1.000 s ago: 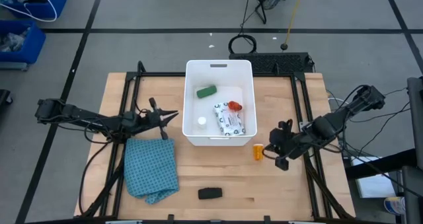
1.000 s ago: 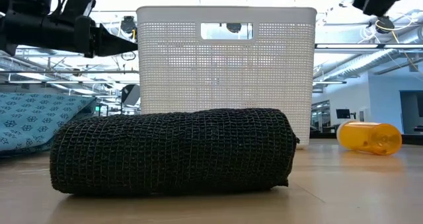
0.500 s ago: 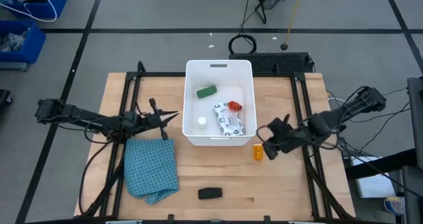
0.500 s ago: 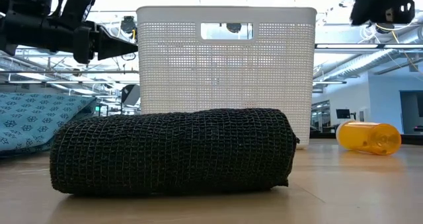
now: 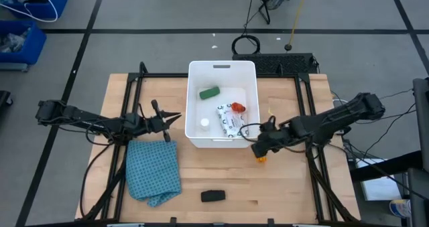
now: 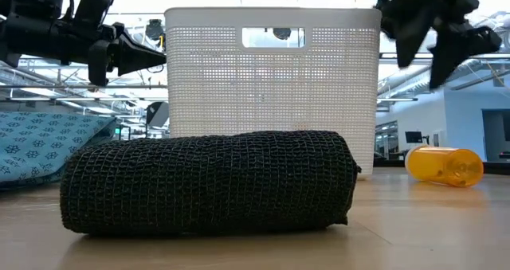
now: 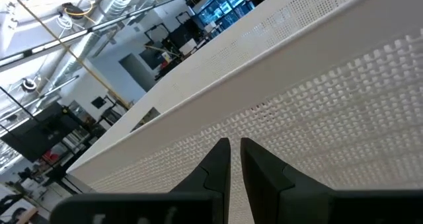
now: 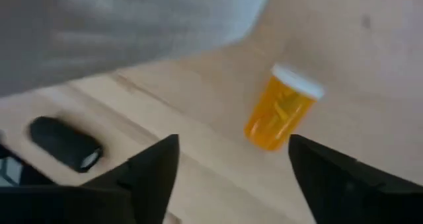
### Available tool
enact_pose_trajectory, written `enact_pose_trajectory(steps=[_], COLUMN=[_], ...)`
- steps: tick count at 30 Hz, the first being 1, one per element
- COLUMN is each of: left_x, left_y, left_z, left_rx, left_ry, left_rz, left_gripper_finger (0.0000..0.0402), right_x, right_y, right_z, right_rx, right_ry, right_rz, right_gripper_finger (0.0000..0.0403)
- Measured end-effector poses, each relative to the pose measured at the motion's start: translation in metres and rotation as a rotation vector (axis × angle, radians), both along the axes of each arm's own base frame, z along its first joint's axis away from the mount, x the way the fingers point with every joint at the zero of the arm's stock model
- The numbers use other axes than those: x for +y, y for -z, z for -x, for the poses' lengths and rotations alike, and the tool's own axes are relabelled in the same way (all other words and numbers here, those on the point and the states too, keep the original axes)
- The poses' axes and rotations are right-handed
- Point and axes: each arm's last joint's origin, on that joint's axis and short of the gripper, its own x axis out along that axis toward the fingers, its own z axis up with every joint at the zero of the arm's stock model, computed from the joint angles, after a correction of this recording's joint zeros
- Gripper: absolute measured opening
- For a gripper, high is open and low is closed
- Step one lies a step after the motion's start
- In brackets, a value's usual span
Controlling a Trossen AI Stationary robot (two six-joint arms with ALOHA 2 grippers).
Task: Pick & place medical supplies in basket/bin
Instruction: Put the orange pill bottle into the white bin
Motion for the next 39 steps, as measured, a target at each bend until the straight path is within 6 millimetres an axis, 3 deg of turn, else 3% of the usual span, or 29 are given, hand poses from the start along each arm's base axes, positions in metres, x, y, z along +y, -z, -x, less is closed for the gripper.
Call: enact_pose_trajectory(steps=[5,9,12,15,19,22,39], left_x=[0.000,0.000,0.000,0.000,0.000,0.000,0.000], left_y=[0.000,0.001,0.001,0.001,0.002,0.002,0.002], left_z=[0.000,0.000,0.000,0.000,0.000,0.000,0.000], left_rx=[-0.004,0.001,0.000,0.004,0.012,0.014,0.015], left_ry=[0.000,0.000,0.001,0.001,0.015,0.019,0.021], left_rz=[0.012,0.020,0.020,0.019,0.014,0.011,0.012], left_gripper_finger=[0.0042,0.0042,0.0042,0.0042,0.0042,0.0042,0.0042], right_x=[0.004,0.009,0.013,0.015,0.016,0.016,0.022], right_y=[0.016,0.018,0.023,0.011,0.012,0.011,0.047], right_z=[-0.015,-0.018,-0.007,0.005,0.011,0.010,-0.008], right_rx=[0.066,0.062,0.160,0.151,0.147,0.144,0.281], right_ry=[0.062,0.092,0.091,0.116,0.203,0.204,0.210], right_rz=[-0.063,-0.107,-0.110,-0.108,-0.024,-0.019,0.078], right_gripper_finger=[0.0321,0.0337,0.0337,0.0334,0.0333,0.0333,0.0334])
